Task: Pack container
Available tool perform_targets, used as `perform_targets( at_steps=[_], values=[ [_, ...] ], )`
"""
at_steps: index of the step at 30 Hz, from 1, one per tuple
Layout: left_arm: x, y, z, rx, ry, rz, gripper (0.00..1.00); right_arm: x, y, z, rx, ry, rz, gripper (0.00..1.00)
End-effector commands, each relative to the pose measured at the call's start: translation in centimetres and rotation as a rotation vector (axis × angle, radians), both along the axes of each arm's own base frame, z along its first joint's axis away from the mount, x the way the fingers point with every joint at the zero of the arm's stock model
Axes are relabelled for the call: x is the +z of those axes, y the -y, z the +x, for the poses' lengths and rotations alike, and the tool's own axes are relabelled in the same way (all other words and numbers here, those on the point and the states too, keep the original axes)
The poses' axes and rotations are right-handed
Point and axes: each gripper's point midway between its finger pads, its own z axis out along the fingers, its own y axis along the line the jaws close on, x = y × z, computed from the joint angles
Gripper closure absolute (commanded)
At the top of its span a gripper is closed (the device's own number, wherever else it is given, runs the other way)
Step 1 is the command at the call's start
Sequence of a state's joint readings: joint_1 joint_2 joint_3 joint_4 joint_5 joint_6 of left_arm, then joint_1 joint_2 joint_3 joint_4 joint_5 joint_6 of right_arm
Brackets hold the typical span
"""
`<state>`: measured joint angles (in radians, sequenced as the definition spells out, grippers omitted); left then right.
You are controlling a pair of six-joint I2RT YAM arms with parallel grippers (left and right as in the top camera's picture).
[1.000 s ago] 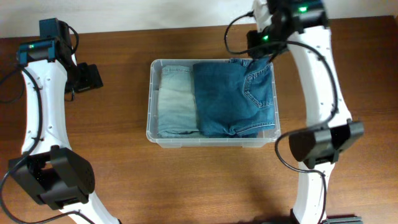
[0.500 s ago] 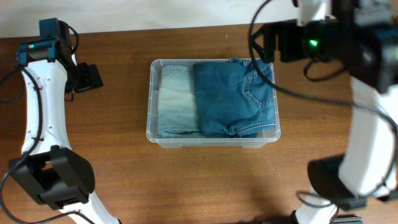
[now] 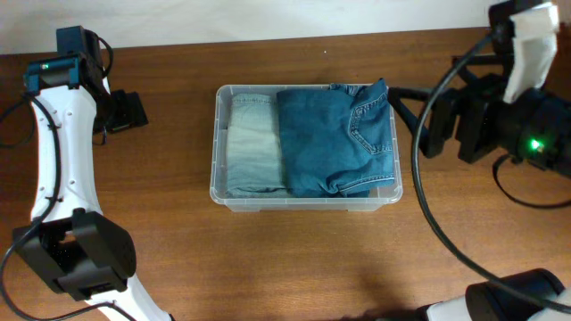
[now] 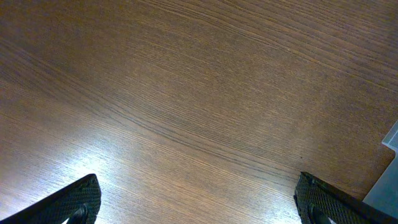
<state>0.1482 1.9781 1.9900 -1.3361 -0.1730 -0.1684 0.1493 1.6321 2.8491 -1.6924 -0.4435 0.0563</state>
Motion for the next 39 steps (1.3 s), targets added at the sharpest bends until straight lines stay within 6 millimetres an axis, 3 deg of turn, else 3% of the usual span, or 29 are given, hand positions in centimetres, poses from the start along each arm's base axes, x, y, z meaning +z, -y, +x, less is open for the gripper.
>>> perform_targets(
  at_steps=[1, 9, 13, 20, 23, 27, 32, 39],
  values=[
    [1.4, -0.1, 0.0, -0.001, 0.035, 0.013, 0.01, -0.4, 0.3, 0.6, -0.019, -0.018, -0.006, 0.01],
    [1.4, -0.1, 0.0, -0.001, 0.035, 0.013, 0.01, -0.7, 0.6, 1.0, -0.038, -0.022, -0.017, 0.01],
    [1.4, -0.1, 0.0, -0.001, 0.035, 0.013, 0.01, 0.1, 1.2, -0.2, -0.066, 0.016, -0.025, 0.01],
    [1.4, -0.1, 0.0, -0.001, 0.035, 0.013, 0.01, 3.0, 3.0, -5.9, -0.122, 0.157, -0.023, 0.01],
    [1.4, -0.1, 0.0, -0.001, 0.035, 0.013, 0.01, 3.2, 4.5, -9.2, -0.179, 0.196, -0.038, 0.01],
    [1.4, -0.1, 0.0, -0.001, 0.035, 0.013, 0.01, 1.4, 6.0, -13.4, -0.228, 0.195, -0.058, 0.01],
    [1.4, -0.1, 0.0, -0.001, 0.035, 0.013, 0.01, -2.2, 7.3, -17.0, -0.270, 0.190, -0.077, 0.01],
    [1.4, -0.1, 0.0, -0.001, 0.035, 0.013, 0.00, -8.6, 7.9, -19.2, -0.286, 0.227, -0.072, 0.01]
  ],
)
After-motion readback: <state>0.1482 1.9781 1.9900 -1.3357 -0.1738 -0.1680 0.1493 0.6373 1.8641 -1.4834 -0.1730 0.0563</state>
